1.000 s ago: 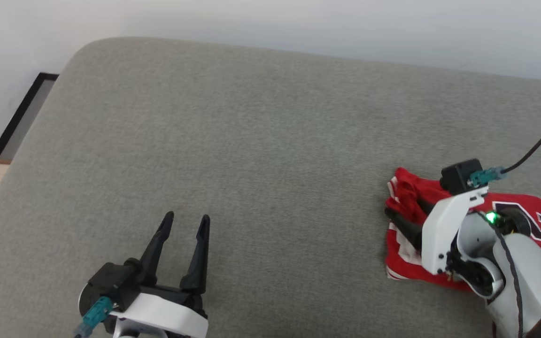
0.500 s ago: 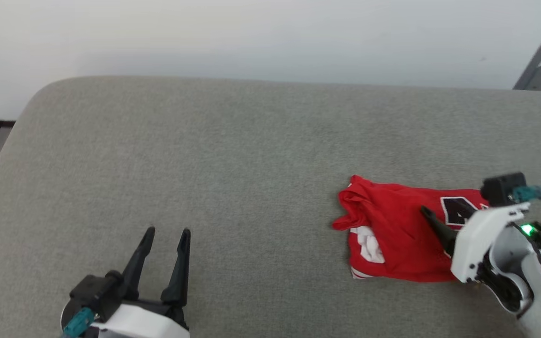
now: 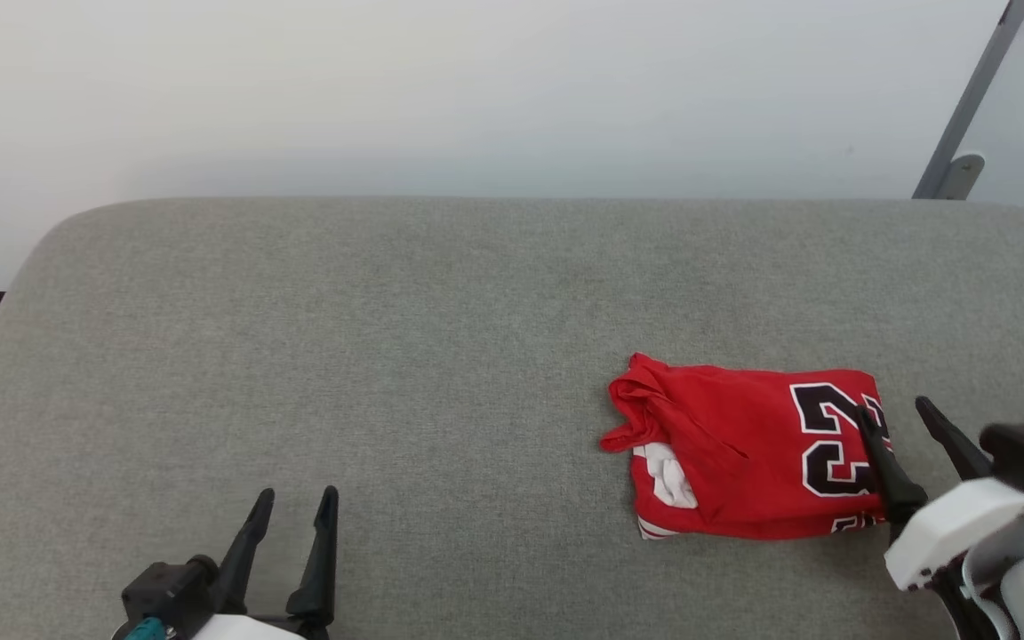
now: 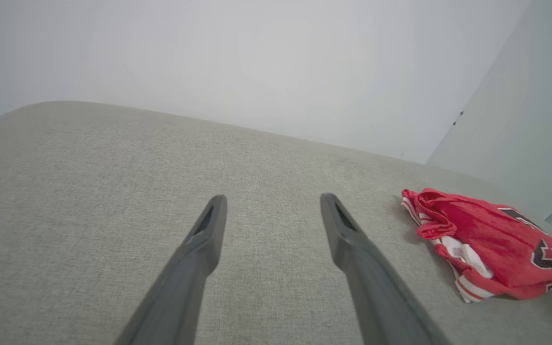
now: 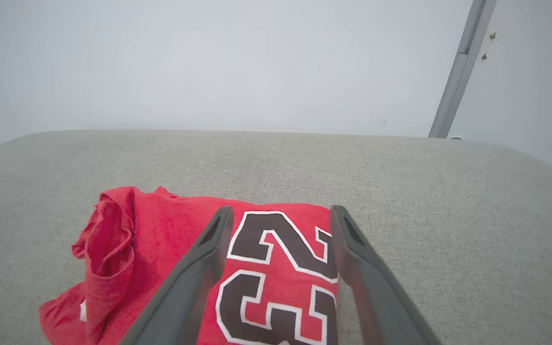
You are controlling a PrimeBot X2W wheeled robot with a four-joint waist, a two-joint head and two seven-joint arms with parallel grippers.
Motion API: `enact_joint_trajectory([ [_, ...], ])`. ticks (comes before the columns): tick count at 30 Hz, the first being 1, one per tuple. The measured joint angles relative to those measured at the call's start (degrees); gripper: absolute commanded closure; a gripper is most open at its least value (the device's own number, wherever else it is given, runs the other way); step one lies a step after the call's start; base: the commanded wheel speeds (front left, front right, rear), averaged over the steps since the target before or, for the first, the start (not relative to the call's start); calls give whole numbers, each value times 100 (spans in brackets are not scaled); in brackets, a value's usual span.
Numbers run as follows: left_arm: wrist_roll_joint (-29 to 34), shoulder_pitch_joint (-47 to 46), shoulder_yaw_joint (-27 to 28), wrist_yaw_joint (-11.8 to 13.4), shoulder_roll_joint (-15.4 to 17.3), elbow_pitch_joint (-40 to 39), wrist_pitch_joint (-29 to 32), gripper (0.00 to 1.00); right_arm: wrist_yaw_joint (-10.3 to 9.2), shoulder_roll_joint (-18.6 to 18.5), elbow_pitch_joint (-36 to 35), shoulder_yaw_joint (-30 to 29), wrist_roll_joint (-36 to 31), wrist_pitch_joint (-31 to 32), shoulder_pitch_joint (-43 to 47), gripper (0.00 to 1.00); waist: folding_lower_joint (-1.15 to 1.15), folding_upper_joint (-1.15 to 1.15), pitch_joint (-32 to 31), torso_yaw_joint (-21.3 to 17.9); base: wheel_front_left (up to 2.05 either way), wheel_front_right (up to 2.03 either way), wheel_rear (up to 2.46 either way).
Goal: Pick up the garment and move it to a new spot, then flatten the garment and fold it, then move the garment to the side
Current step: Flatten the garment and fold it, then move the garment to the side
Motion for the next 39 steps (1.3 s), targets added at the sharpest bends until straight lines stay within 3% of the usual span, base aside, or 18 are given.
enact_joint_trajectory([
  [14,18,160,42,0,32,-168,0,0,0,627,-1723,-1365,-646,-194,1305,0,0,0,-161,125,0,0,0],
  [20,177,303,9,0,26,-443,0,0,0,849,-2316,-1688,-876,-194,1858,0,0,0,-163,209,0,0,0],
  [28,289,642,114,0,-9,-777,0,0,0,1146,-2742,-2061,-989,-194,2525,0,0,0,-135,279,0,0,0],
  [39,377,623,104,0,-27,-850,0,0,0,1271,-2769,-2063,-971,-194,2560,0,0,0,-29,286,0,0,0],
])
